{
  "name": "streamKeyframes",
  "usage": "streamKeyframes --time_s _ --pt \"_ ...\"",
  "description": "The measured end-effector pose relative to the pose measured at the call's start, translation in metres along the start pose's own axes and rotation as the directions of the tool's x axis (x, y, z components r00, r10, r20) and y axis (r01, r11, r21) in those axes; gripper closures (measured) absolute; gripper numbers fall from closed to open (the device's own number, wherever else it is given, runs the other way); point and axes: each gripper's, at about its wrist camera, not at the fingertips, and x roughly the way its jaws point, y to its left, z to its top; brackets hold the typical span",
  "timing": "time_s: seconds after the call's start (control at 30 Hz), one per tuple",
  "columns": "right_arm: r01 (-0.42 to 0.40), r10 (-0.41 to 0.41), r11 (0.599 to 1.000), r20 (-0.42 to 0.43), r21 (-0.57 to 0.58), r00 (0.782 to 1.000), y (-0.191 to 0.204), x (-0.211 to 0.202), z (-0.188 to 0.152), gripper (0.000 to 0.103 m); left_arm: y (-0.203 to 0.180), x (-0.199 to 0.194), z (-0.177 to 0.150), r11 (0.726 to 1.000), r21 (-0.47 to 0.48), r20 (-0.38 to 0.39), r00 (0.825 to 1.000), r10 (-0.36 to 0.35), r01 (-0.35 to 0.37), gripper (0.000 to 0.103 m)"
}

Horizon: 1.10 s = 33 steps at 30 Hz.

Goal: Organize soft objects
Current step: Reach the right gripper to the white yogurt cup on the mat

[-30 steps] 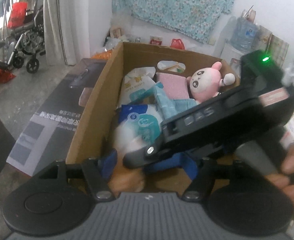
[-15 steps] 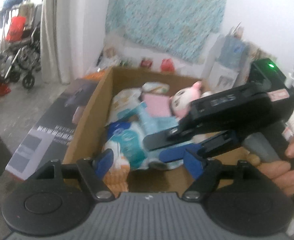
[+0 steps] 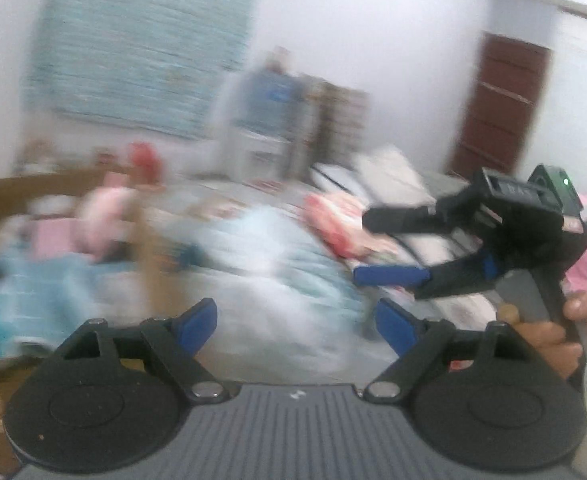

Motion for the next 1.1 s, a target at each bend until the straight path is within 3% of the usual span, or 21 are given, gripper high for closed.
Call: streamKeyframes --time_s 0.1,0.17,0.27,0.4,0.53,0.77,0.87,1.0,1.1 --pt "0.086 -0.085 0.996 0.146 -0.003 0.986 -0.018 -0.057 -0.010 0.029 -0.034 0.037 -0.010 0.995 0.050 -0.038 0.995 -0.090 0.091 0.015" --pt "0.195 -0.184 0.980 0.221 -0.029 0.958 -0.028 -0.084 -0.017 0.026 -0.055 0.062 -0.017 0.990 0.081 -0.068 0.991 -0.114 0.119 0.016" --pt "0.377 -0.347 0.924 0.278 -0.062 0.896 -0.043 -0.103 -0.027 0.025 -0.080 0.096 -0.029 0.983 0.136 -0.084 0.990 -0.109 0.120 0.018" --pt "0.573 -0.521 0.808 0.290 -0.134 0.803 -0.057 -0.092 -0.033 0.025 -0.097 0.126 -0.044 0.978 0.174 -0.111 0.989 -0.094 0.113 0.027" --pt "0.665 -0.597 0.717 0.309 -0.208 0.741 -0.068 -0.074 -0.033 0.025 -0.097 0.134 -0.052 0.982 0.156 -0.129 0.988 -0.090 0.110 0.030" --pt "0.704 -0.659 0.658 0.249 -0.265 0.710 -0.099 -0.036 -0.015 0.028 -0.080 0.131 -0.055 0.991 0.113 -0.140 0.989 -0.055 0.071 0.032" --pt "0.730 -0.686 0.623 0.251 -0.282 0.683 -0.107 -0.026 -0.012 0.041 -0.075 0.130 -0.056 0.993 0.098 -0.146 0.988 -0.054 0.069 0.032" --pt "0.715 -0.666 0.654 0.262 -0.246 0.699 -0.113 -0.029 -0.009 0.042 -0.070 0.130 -0.057 0.993 0.087 -0.154 0.986 -0.060 0.074 0.032" --pt "0.665 -0.626 0.732 0.240 -0.147 0.742 -0.122 -0.044 -0.007 0.042 -0.068 0.130 -0.058 0.993 0.081 -0.153 0.986 -0.070 0.083 0.032"
